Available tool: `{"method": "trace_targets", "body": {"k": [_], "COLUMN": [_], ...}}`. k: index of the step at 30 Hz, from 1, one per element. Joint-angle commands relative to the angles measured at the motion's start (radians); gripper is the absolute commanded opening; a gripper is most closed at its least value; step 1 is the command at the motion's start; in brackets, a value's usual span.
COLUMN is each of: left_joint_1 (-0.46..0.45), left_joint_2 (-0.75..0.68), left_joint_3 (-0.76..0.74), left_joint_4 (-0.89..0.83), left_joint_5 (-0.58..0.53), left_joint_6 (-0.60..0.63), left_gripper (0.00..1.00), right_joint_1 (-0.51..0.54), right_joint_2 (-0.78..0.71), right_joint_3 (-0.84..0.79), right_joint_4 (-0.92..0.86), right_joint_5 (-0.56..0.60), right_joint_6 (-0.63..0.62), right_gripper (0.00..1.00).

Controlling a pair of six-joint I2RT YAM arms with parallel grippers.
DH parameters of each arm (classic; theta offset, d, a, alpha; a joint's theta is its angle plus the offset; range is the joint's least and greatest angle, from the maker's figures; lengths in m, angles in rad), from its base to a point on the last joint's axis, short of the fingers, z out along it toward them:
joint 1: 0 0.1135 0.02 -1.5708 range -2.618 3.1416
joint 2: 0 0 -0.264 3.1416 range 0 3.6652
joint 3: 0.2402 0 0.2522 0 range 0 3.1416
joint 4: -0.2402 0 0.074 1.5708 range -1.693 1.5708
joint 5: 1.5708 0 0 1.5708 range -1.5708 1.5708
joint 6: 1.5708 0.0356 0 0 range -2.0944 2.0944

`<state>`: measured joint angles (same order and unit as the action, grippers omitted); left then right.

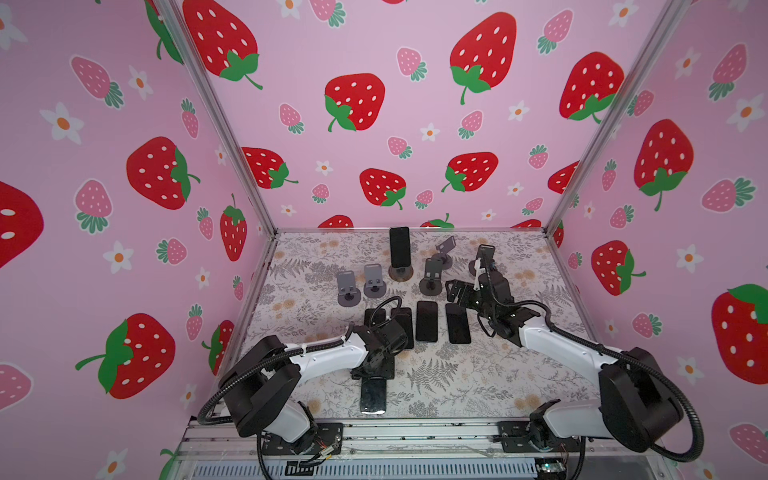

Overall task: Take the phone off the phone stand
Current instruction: 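Lower the black phone flat onto the table and open the left gripper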

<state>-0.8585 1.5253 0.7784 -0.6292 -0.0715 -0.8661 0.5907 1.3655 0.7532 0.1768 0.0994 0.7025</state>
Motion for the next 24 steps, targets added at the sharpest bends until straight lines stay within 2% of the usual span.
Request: {"method": "trace_targets", "body": {"k": [1,24], "left_joint_1": [0.003,-0.011], "left_joint_2": [0.100,0.095], "left_joint_3": [-0.053,-0.060], "left_joint_4": [0.150,0.101], "left_joint_5": [0.005,0.000], "left_joint_6": [-0.036,-0.072], "left_gripper": [0.72,0.79], "right_joint_1": [-0.003,-0.003], "right_joint_2": [-0.027,-0.033], "right_joint_3": [-0.009,-0.020], "right_joint_4": [-0.001,0.000], "right_joint_5": [0.020,0.005], "right_joint_6": [-0.001,0.007], "right_gripper": [1.00,1.00]}}
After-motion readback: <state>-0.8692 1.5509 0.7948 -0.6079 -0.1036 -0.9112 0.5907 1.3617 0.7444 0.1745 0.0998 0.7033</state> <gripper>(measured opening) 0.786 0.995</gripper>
